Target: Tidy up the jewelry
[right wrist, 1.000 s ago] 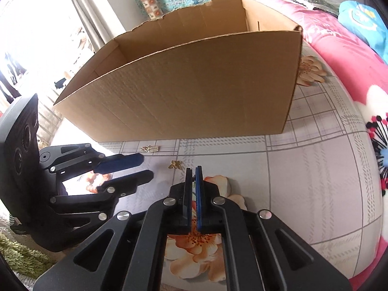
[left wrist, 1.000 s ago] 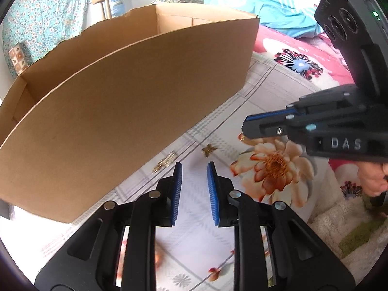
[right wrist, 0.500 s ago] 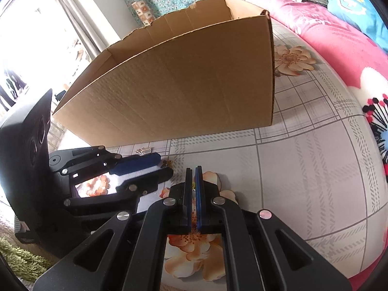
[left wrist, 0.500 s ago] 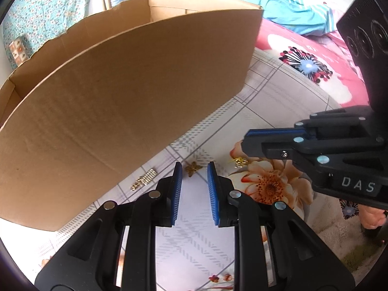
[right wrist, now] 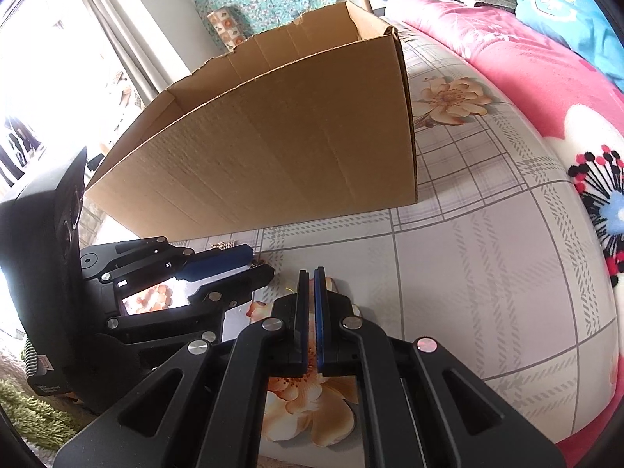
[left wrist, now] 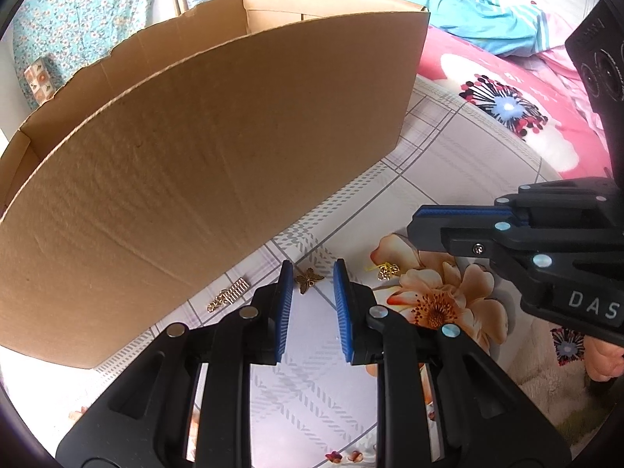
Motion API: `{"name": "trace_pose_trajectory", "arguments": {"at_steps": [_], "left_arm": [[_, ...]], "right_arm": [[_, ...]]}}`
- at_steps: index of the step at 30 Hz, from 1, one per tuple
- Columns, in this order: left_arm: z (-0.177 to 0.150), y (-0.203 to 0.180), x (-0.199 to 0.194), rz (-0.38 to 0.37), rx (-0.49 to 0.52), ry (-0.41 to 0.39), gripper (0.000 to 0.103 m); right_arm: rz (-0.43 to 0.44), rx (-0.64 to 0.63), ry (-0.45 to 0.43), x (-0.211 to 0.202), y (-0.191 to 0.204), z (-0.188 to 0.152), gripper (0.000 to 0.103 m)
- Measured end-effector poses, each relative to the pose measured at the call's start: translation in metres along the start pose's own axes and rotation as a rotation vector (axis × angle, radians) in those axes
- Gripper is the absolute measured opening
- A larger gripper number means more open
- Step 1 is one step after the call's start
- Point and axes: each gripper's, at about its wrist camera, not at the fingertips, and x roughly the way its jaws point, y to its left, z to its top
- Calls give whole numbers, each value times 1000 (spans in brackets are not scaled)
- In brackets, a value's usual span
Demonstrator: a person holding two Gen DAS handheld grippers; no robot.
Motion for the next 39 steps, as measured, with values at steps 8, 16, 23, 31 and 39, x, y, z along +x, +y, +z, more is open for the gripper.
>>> {"name": "trace_pose_trajectory", "arguments": {"at_steps": [8,16,23,31,39], "left_arm": [[1,-2,1,1,-4,3,12],[0,1,-1,-11,-4,-8,12],[-5,10,-4,-36,-27,-18,12],[-8,18,-17,-36,-29,-59,12],[-14,21,-34,-42,-10,-97,12]], "right_arm": [[4,3,-5,-1,-1,-1,3],[-15,-16,-4,-5,2,0,3],[-83,-140,23,2,19,-3,20],[-134,-288,45,20,40,-8,20],[-156,-334,44,27,47,-12,6]]}}
